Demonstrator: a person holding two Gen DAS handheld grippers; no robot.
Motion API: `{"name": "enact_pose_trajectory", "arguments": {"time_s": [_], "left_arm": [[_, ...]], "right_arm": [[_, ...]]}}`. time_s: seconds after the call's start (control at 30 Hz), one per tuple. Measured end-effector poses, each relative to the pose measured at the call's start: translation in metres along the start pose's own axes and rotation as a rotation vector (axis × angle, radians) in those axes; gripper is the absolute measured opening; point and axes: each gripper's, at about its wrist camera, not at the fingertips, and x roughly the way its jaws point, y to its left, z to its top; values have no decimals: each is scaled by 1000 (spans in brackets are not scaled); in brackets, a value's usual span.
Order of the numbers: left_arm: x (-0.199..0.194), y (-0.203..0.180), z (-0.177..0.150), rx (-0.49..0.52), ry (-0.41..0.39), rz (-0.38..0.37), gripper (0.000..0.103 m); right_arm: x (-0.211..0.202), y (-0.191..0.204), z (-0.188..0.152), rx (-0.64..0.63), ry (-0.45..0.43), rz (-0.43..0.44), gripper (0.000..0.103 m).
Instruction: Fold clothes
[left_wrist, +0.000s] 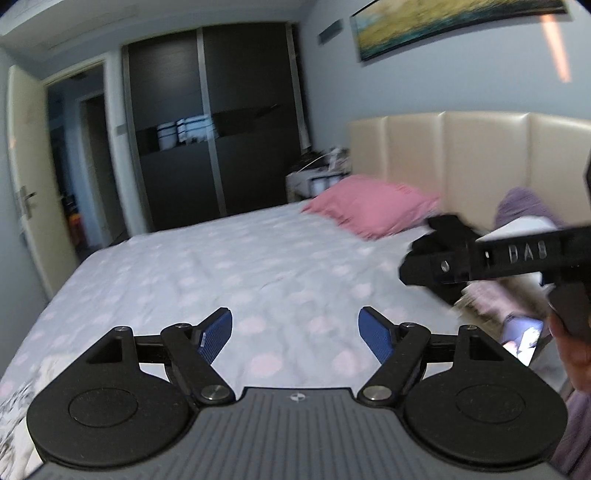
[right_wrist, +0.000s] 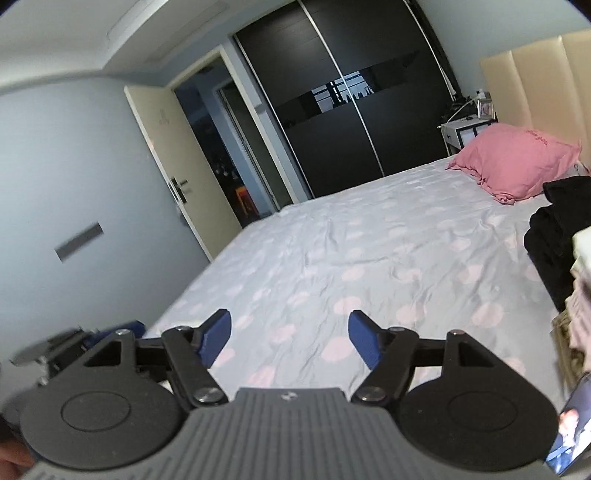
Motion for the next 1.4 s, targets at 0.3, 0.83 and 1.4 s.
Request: {"name": "enact_pose_trajectory", "arguments": {"time_s": [0.3,0.83,1.4], "left_arm": [[30,41,-66,-151,21,174,75],[87,64,-155,-319,163,293,75],[105,70,-183,-323,180,315,88]], "right_arm": [[47,34,-80,-219,1,-187,91],[127,-1,-166,-158,19,-294,91],[149,1,-176,-193,34,-341,94]]}}
